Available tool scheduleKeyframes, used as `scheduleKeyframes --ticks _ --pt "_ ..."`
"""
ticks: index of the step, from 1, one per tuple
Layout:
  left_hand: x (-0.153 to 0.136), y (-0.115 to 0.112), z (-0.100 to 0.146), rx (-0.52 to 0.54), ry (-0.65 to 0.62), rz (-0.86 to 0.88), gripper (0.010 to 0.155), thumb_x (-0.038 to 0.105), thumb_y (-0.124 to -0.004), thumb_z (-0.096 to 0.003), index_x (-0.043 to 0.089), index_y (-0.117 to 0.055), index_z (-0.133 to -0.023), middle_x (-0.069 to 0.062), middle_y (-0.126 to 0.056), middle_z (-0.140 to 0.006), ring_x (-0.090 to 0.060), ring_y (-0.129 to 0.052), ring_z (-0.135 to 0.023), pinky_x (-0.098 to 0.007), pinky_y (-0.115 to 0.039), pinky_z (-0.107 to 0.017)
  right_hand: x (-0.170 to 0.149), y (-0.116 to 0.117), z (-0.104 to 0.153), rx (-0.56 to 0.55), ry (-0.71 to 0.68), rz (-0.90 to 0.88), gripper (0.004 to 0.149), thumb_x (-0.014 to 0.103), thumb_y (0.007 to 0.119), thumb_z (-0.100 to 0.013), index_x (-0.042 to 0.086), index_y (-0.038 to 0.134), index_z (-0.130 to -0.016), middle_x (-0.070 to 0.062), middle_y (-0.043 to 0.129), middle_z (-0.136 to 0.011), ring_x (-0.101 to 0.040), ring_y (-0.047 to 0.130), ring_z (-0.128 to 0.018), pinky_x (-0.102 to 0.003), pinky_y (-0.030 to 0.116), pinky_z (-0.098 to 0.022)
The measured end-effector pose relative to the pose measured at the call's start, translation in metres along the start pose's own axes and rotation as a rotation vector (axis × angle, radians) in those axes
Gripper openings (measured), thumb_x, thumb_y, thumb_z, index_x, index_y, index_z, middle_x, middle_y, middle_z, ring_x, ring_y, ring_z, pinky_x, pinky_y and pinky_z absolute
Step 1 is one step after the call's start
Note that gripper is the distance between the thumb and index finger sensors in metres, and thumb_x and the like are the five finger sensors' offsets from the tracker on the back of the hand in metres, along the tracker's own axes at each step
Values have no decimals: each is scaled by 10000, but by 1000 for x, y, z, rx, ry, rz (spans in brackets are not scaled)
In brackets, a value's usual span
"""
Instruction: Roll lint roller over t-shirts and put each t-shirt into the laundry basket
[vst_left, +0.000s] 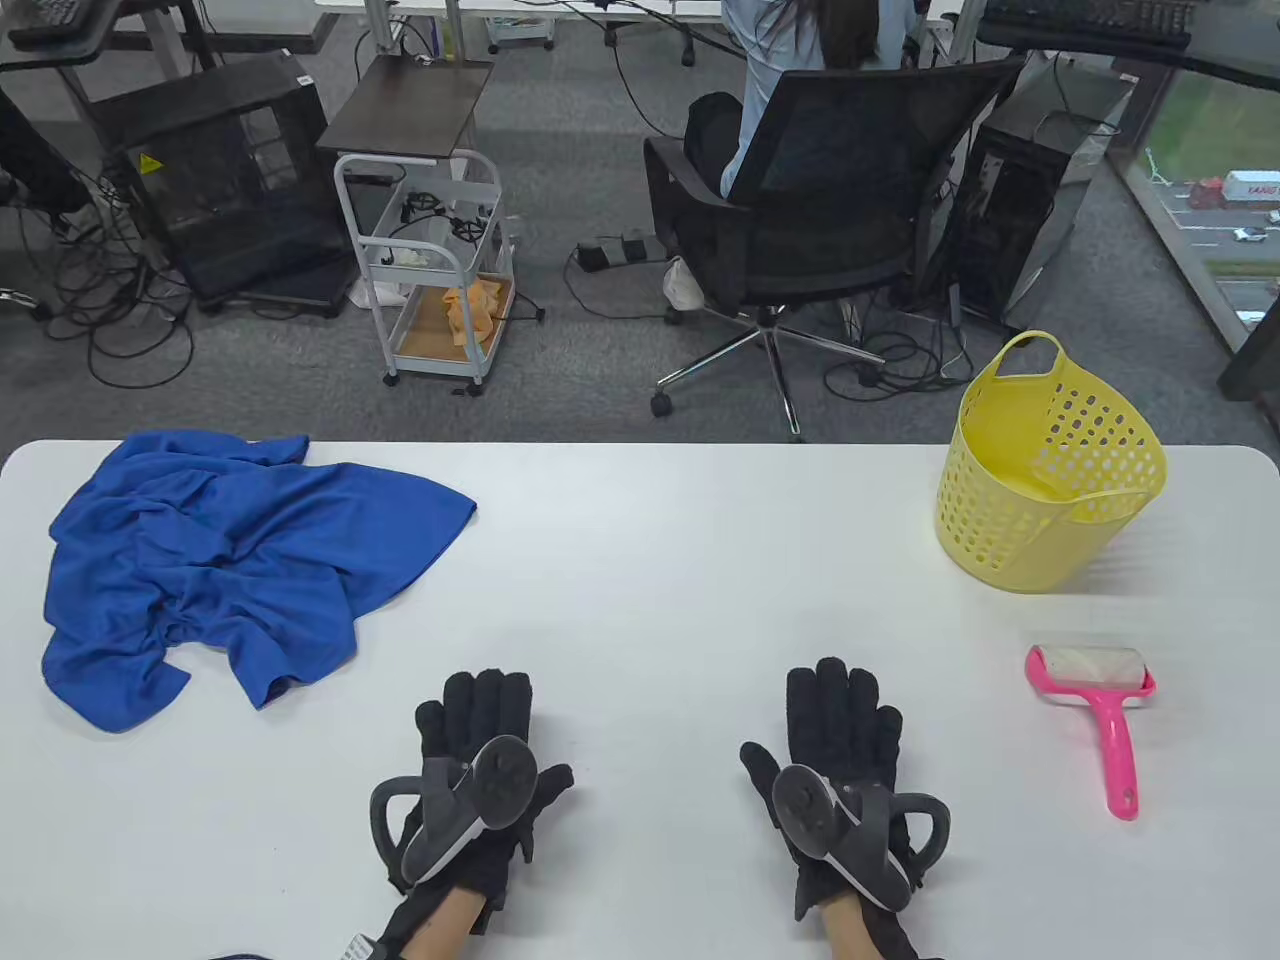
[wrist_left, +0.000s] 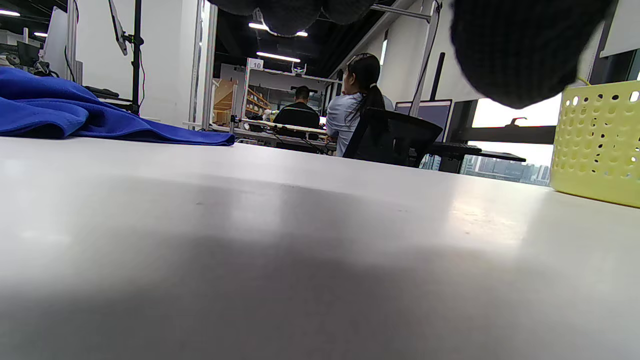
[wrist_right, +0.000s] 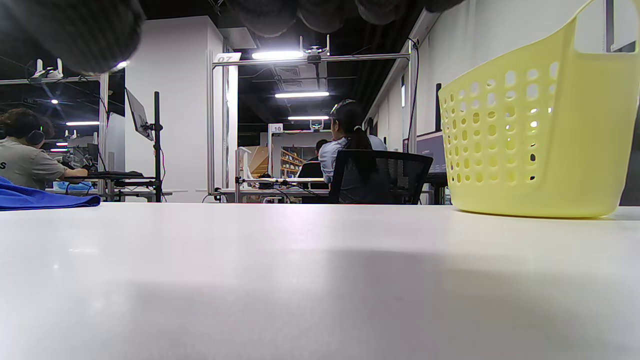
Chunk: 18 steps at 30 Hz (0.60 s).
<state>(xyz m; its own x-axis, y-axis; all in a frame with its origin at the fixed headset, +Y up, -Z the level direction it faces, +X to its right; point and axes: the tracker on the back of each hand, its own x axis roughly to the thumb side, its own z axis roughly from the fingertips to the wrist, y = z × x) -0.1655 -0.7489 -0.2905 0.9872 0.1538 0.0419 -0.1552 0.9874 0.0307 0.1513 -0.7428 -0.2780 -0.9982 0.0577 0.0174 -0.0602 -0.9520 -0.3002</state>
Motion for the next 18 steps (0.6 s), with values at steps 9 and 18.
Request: scheduleKeyframes --ticks 9,18 --pt "0 0 0 -8 -7 3 949 682 -766 -396 298 -279 -1114 -4 -372 -1187 -304 -300 -1143 -506 -270 -804 0 1 1 3 3 -11 787 649 606 -492 212 335 -1088 -112 291 -1177 -406 304 -1031 -583 357 -704" --pt "-2 2 0 -8 1 15 945 679 -769 -398 298 -287 -1116 -4 -378 -1187 -304 -307 -1144 -504 -275 -806 0 0 2 6 5 -11 788 649 604 -491 212 331 -1086 -117 282 -1175 -409 286 -1028 -593 349 -700"
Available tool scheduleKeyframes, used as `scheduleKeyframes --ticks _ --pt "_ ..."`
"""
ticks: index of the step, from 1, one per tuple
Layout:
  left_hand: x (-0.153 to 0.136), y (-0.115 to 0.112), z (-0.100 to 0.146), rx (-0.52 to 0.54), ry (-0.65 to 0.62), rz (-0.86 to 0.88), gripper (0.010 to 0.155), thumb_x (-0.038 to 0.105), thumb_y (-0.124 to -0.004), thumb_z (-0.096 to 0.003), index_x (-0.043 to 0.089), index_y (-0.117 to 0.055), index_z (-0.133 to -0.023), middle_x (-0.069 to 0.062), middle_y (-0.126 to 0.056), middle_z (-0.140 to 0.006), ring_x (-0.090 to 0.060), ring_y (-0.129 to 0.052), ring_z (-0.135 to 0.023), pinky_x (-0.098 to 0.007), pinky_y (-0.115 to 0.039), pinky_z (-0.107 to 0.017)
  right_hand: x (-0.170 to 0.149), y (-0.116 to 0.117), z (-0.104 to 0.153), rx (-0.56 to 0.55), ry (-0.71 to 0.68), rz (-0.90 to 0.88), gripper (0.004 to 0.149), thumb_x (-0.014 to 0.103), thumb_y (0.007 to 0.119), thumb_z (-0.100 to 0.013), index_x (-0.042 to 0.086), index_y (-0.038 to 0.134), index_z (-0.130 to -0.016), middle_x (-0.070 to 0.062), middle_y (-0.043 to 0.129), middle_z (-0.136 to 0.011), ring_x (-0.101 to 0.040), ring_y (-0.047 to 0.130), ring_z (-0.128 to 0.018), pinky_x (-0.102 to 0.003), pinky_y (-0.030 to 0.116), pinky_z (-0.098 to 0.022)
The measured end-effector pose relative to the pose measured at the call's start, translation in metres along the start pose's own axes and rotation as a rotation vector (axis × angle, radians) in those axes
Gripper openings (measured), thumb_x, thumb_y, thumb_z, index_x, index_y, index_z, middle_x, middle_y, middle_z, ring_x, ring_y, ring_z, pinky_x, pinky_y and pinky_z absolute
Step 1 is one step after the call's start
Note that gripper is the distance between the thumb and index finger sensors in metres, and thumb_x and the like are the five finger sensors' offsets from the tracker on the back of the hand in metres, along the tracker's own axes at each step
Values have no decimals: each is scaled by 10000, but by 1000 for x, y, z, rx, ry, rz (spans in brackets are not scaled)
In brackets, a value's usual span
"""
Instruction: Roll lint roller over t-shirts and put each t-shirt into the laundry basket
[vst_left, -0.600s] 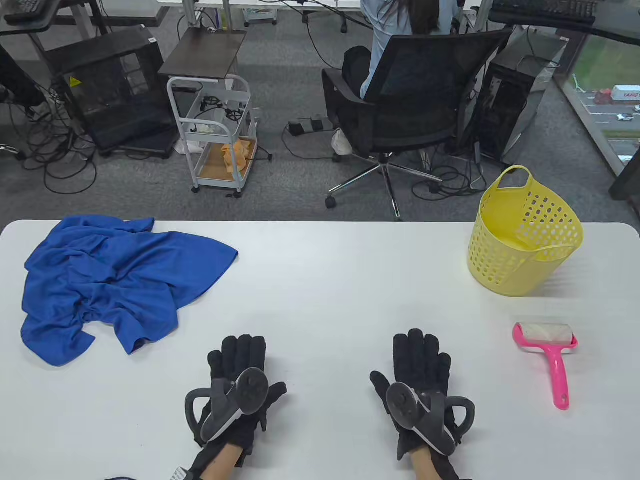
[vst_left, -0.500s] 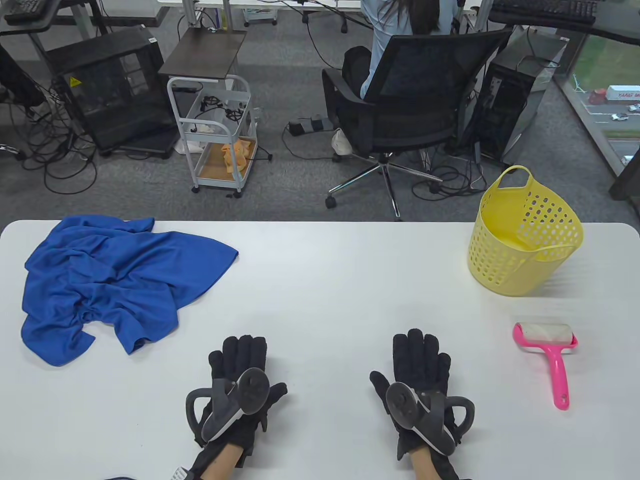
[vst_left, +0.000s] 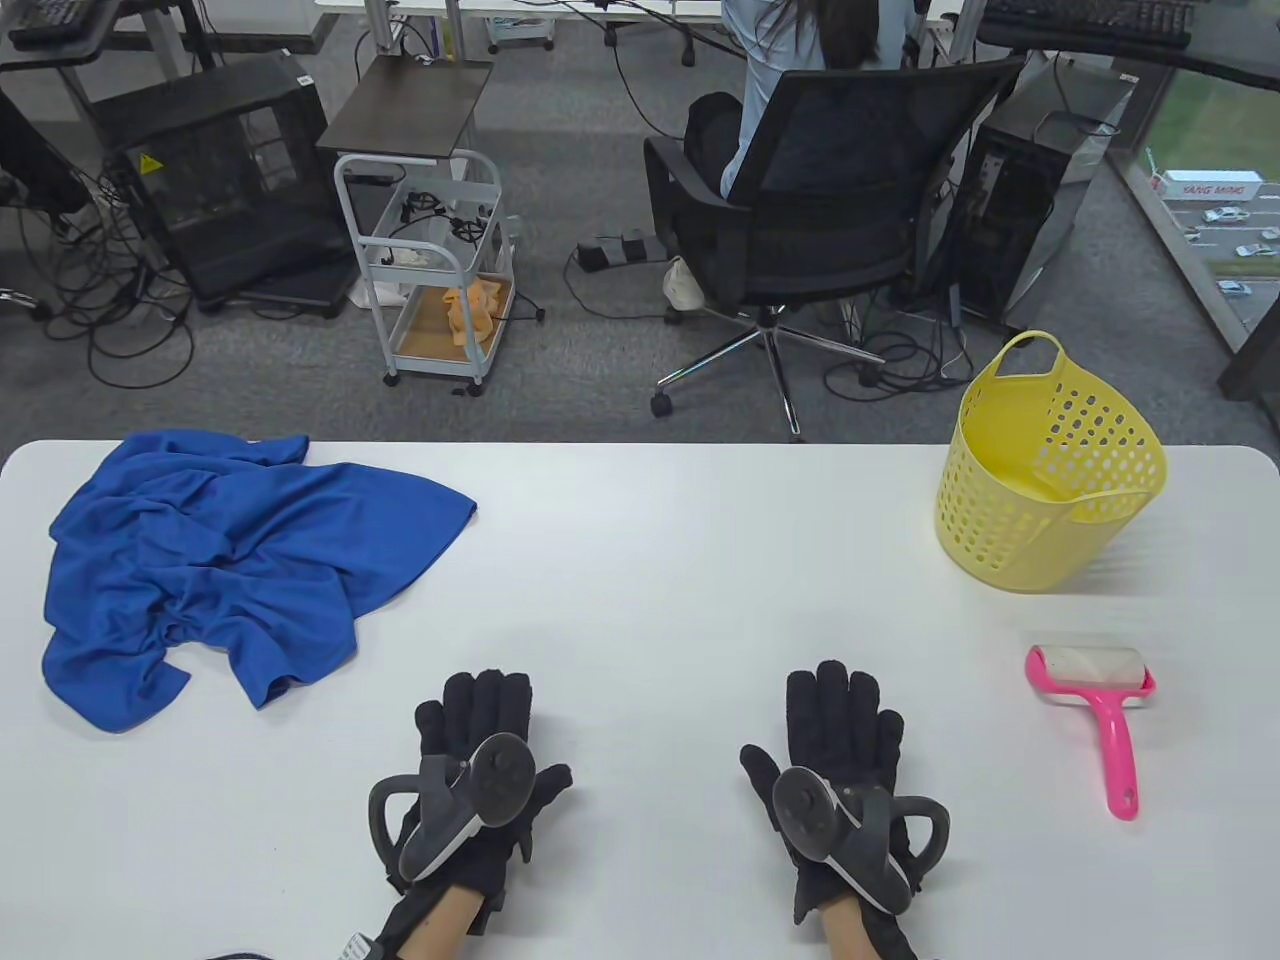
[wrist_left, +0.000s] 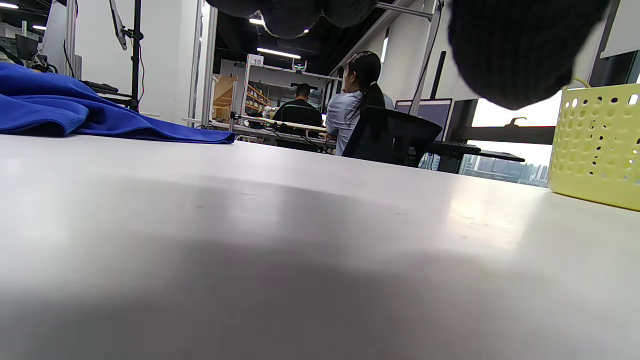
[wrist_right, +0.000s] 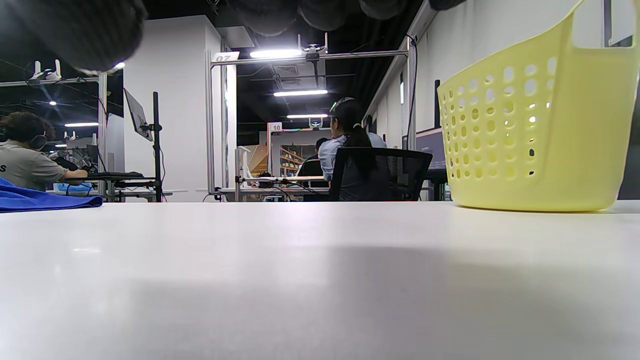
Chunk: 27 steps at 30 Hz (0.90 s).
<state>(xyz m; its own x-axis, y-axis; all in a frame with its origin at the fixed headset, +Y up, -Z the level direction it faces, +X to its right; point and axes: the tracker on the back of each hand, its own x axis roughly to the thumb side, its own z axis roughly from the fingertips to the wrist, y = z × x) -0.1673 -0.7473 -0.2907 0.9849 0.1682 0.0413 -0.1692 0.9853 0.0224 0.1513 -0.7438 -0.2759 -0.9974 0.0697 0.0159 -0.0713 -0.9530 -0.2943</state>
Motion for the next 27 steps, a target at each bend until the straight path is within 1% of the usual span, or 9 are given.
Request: scheduleKeyframes --ticks 22,25,27 --pt "-2 1 2 3 13 2 938 671 -768 -402 298 -286 -1115 -5 -376 -1187 -305 -306 -1143 -505 -276 -805 -2 0 1 -10 7 -26 770 633 608 -495 212 348 -1085 -116 287 -1174 -409 281 -1024 -593 346 -697" --pt "-4 6 1 13 -4 18 936 669 -769 -404 300 -287 -1116 -4 -375 -1188 -303 -302 -1145 -506 -274 -805 -2 -2 2 -14 7 -34 766 631 609 -496 213 350 -1084 -116 288 -1173 -409 278 -1024 -594 345 -696" --pt "-9 13 -3 22 -4 19 934 669 -769 -406 300 -289 -1118 -2 -377 -1189 -303 -305 -1146 -505 -272 -806 -3 -3 2 -17 8 -47 766 630 609 -496 213 350 -1084 -117 288 -1173 -409 275 -1023 -594 342 -695"
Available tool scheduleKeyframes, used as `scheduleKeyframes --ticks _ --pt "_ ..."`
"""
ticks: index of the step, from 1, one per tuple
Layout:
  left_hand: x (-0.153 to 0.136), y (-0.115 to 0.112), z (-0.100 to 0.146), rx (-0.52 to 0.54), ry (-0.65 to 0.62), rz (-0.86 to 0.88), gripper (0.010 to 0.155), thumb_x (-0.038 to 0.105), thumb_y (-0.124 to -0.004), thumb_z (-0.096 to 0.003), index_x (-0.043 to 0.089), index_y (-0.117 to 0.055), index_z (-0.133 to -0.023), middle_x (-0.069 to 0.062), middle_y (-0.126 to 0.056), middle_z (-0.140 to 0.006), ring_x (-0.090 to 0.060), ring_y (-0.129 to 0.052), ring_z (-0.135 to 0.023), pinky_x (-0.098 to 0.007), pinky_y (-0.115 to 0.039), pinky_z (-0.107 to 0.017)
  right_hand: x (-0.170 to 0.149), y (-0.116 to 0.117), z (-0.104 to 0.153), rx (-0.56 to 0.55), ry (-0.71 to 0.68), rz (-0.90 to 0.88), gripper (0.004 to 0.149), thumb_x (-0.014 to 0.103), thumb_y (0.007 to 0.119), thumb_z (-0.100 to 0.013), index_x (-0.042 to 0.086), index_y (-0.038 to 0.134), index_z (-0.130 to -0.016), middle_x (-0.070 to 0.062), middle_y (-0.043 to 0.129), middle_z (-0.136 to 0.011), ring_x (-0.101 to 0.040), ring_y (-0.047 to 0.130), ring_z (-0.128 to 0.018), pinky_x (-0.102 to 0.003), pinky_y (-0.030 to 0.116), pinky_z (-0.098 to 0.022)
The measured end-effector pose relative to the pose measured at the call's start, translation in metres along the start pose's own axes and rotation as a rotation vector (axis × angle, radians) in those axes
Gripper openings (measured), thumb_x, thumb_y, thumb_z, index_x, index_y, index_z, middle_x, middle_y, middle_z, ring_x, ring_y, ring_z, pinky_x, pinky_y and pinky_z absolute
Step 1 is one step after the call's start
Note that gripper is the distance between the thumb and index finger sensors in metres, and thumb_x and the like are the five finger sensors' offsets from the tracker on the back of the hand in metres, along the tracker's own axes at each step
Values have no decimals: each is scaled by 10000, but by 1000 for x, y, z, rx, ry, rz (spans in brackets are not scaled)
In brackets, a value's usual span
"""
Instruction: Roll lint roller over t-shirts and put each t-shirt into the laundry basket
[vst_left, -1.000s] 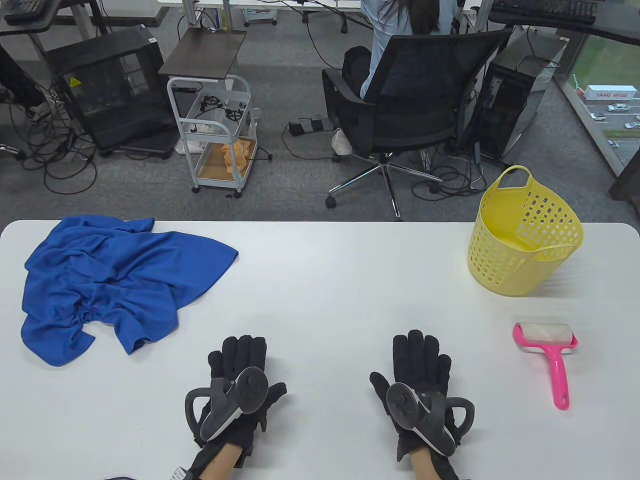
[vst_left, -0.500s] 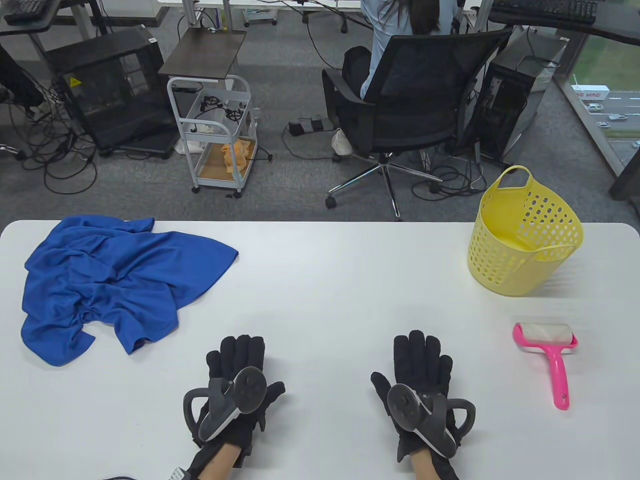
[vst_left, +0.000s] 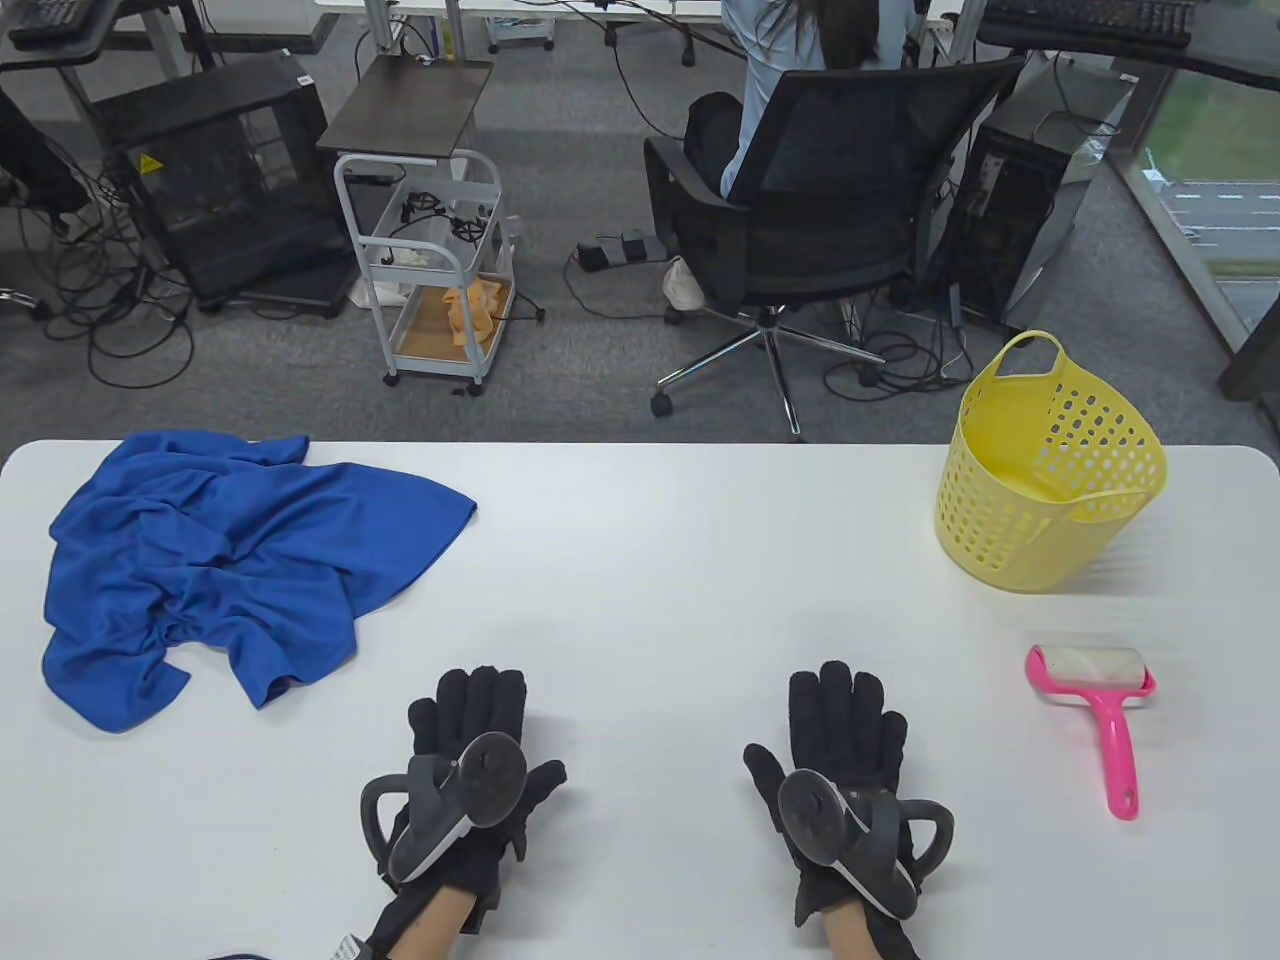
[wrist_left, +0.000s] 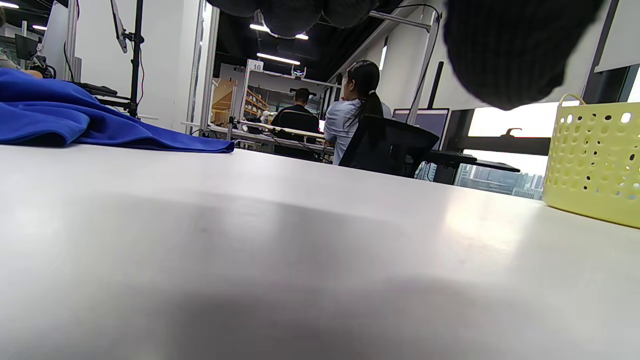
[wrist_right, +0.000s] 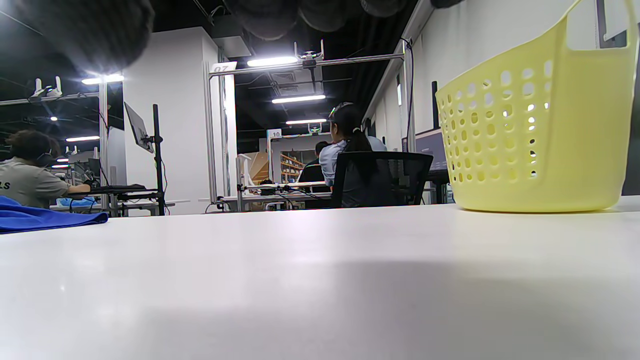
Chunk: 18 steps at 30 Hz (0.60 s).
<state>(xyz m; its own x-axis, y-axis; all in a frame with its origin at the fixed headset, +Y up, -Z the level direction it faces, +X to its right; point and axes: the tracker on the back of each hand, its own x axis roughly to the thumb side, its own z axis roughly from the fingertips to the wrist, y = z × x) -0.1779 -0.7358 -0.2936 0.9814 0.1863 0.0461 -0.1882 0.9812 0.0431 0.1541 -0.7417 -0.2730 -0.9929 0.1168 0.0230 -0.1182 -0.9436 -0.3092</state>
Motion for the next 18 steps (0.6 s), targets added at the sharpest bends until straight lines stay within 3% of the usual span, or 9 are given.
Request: scheduleKeyframes --ticks 6,12,18 --pt "-36 26 -30 3 70 -19 916 660 -770 -415 303 -303 -1118 5 -398 -1190 -294 -334 -1151 -496 -295 -814 0 0 0 8 -2 -7 766 628 611 -497 212 351 -1085 -116 285 -1173 -410 268 -1023 -595 338 -695" --pt "-115 42 -90 -59 281 -18 916 644 -776 -419 304 -290 -1117 6 -383 -1190 -292 -321 -1151 -496 -287 -816 -2 0 -1 13 15 -27 766 627 611 -499 210 351 -1086 -116 279 -1174 -411 257 -1021 -596 331 -694" --pt "-194 41 -134 -131 532 -40 932 637 -774 -427 305 -245 -1119 -5 -330 -1196 -309 -286 -1152 -516 -282 -814 -7 0 -2 20 37 -45 765 626 611 -499 209 351 -1086 -118 276 -1173 -414 249 -1019 -597 326 -692"
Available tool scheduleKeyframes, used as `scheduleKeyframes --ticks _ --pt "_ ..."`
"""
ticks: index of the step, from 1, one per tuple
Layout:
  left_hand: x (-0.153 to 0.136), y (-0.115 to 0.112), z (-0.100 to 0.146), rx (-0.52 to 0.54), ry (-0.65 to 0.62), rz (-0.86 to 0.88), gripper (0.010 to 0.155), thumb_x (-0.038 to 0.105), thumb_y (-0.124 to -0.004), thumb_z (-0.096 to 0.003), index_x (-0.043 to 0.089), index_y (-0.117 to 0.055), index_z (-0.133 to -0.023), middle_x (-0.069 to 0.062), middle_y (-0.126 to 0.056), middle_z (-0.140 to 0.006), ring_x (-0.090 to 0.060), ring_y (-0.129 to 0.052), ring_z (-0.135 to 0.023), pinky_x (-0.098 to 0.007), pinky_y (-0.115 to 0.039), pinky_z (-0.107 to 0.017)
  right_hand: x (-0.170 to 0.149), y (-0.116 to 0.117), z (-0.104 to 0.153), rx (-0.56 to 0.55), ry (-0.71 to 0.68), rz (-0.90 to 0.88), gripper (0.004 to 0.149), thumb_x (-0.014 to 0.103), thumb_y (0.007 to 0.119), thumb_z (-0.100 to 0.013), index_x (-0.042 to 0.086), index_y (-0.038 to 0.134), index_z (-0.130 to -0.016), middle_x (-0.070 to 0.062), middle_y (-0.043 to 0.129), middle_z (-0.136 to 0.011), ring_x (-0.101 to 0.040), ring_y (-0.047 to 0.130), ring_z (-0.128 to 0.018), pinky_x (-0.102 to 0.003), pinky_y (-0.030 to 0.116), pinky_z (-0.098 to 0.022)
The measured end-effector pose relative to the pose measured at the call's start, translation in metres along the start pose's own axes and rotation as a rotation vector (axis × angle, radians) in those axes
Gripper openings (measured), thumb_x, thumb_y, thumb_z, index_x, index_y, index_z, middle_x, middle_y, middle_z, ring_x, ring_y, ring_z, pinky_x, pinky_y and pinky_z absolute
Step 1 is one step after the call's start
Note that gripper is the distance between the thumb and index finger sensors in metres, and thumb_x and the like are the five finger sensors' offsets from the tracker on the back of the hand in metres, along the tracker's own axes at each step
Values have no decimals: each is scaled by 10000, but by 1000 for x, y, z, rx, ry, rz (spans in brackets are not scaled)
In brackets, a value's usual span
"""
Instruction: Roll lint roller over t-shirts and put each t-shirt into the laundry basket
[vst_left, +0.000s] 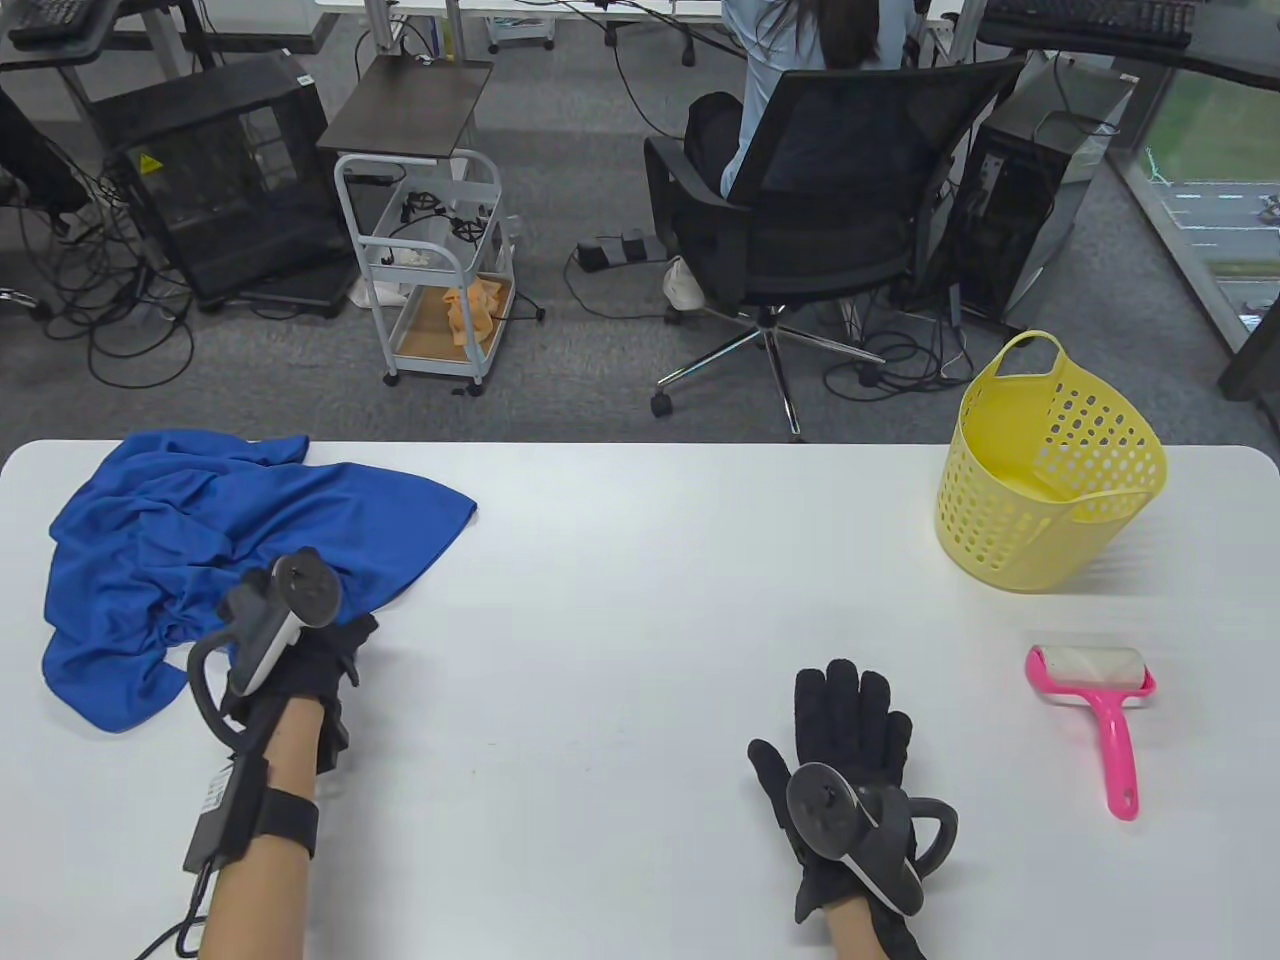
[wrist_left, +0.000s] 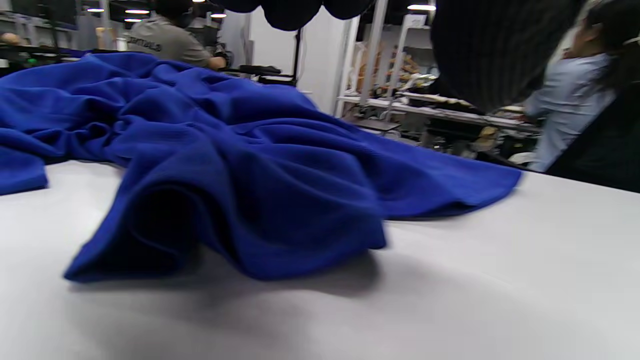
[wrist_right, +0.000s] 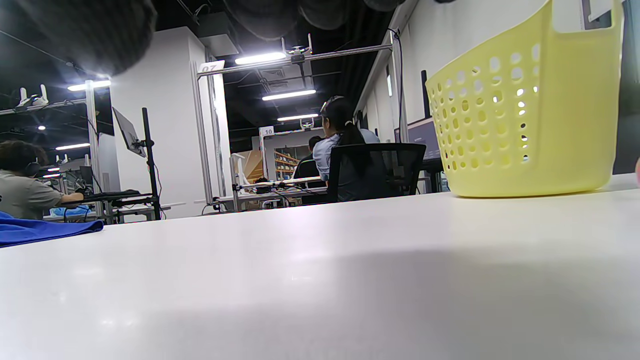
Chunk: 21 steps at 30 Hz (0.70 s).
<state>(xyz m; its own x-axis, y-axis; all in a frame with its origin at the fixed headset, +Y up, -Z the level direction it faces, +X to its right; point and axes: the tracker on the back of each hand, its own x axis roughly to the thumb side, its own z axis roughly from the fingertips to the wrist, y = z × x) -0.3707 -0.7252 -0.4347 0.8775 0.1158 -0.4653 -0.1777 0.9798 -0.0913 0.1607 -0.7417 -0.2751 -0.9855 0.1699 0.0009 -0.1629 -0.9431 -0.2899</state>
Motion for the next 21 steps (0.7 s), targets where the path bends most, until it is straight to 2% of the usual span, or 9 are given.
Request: scheduleKeyframes --ticks 4,8,12,14,17,18,21 --pt "-31 -3 -37 -56 127 35 947 638 -773 -427 302 -218 -1118 -14 -297 -1196 -321 -277 -1149 -527 -291 -813 -1 -2 -1 -5 0 5 765 627 610 -501 209 350 -1087 -118 271 -1174 -414 241 -1018 -600 319 -691" --pt "-46 -16 -56 -128 194 86 973 625 -783 -431 295 -175 -1116 -55 -259 -1195 -366 -298 -1148 -568 -333 -811 -1 -1 -3 3 3 1 766 627 609 -502 211 345 -1088 -117 266 -1176 -414 235 -1019 -601 316 -692" --pt "-49 -32 -67 -176 217 -1 985 598 -786 -436 289 -136 -1108 -53 -301 -1186 -356 -380 -1139 -575 -435 -802 -2 0 -3 14 6 0 768 628 607 -502 210 341 -1089 -118 262 -1175 -415 228 -1019 -604 313 -690" --pt "-47 -33 -69 -155 228 -19 957 607 -752 -439 282 -156 -1114 7 -426 -1140 -324 -424 -1118 -585 -479 -788 -2 0 -3 14 7 -4 770 627 607 -503 209 335 -1089 -118 258 -1175 -415 226 -1019 -606 313 -690" --pt "-39 -28 -70 -38 236 -138 886 538 -781 -449 241 -277 -1114 48 -664 -940 -248 -677 -960 -589 -535 -767 -2 0 -3 16 7 -15 775 625 607 -502 213 309 -1088 -117 250 -1175 -416 227 -1019 -610 318 -689" --pt "-37 -28 -70 -17 228 -195 846 527 -776 -457 237 -324 -1111 72 -711 -879 -216 -747 -895 -577 -565 -760 -2 0 -3 14 8 -17 773 623 607 -503 214 310 -1087 -117 249 -1175 -417 227 -1018 -611 317 -690" --pt "-33 -28 -68 18 231 -196 707 492 -788 -467 270 -508 -1077 75 -785 -781 -197 -835 -776 -568 -611 -746 -3 0 -4 11 10 -15 772 623 606 -503 214 310 -1088 -118 251 -1175 -416 229 -1019 -612 320 -689"
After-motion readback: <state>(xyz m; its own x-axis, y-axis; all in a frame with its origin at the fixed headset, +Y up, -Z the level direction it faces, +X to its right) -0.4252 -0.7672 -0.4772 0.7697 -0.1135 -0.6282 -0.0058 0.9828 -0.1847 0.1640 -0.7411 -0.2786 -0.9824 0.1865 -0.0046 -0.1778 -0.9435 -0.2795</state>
